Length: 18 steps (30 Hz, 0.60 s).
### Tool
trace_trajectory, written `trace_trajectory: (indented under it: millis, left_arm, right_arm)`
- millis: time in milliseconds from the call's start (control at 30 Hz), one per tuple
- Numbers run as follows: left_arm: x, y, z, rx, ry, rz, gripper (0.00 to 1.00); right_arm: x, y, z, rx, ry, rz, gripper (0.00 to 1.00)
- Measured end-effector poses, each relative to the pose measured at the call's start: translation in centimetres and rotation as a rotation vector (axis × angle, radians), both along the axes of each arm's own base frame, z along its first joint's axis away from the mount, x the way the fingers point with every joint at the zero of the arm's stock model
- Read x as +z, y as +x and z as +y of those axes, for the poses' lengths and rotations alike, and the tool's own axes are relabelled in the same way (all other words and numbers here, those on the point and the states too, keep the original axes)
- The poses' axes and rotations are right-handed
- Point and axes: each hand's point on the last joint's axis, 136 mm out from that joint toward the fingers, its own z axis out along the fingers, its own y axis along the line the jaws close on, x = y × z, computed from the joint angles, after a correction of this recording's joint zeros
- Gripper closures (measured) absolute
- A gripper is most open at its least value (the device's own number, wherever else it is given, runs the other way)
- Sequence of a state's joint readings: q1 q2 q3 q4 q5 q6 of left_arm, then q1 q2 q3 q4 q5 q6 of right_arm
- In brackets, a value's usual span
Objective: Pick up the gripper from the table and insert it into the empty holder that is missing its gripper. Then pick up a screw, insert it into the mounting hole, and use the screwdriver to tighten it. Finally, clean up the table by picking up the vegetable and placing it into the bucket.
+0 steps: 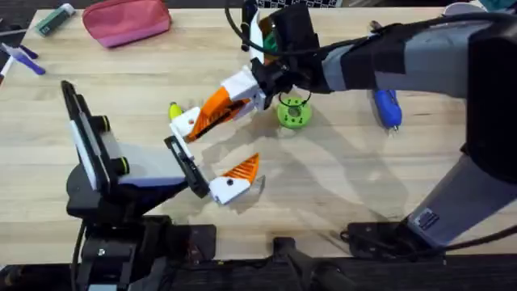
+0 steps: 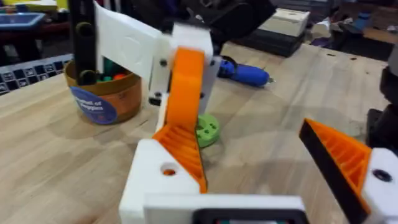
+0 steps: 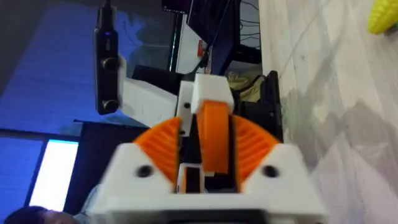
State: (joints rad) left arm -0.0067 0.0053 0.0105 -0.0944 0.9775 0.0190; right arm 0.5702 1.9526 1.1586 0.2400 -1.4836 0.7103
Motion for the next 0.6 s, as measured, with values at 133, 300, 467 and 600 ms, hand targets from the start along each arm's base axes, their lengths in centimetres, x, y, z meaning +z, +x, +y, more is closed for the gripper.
trace_trajectory:
  millis: [133,300,467,600]
  left_arm:
    - [0.0,-0.16,-0.11,-0.011,-0.004,0.005,0.016]
    - [-0.01,-0.27,-0.18,-0.018,-0.005,0.007,0.015]
    - [-0.02,-0.32,-0.22,-0.022,-0.007,0.01,0.015]
    - [-0.01,-0.33,-0.22,-0.022,-0.007,0.01,0.015]
  right_arm:
    - [0.5,0.0,0.27,0.009,0.014,-0.018,0.074]
    - [0.59,-0.06,0.33,0.013,0.018,-0.021,0.01]
    - [0.59,-0.06,0.33,0.013,0.018,-0.021,0.01]
    - [0.59,-0.06,0.33,0.013,0.018,-0.021,0.01]
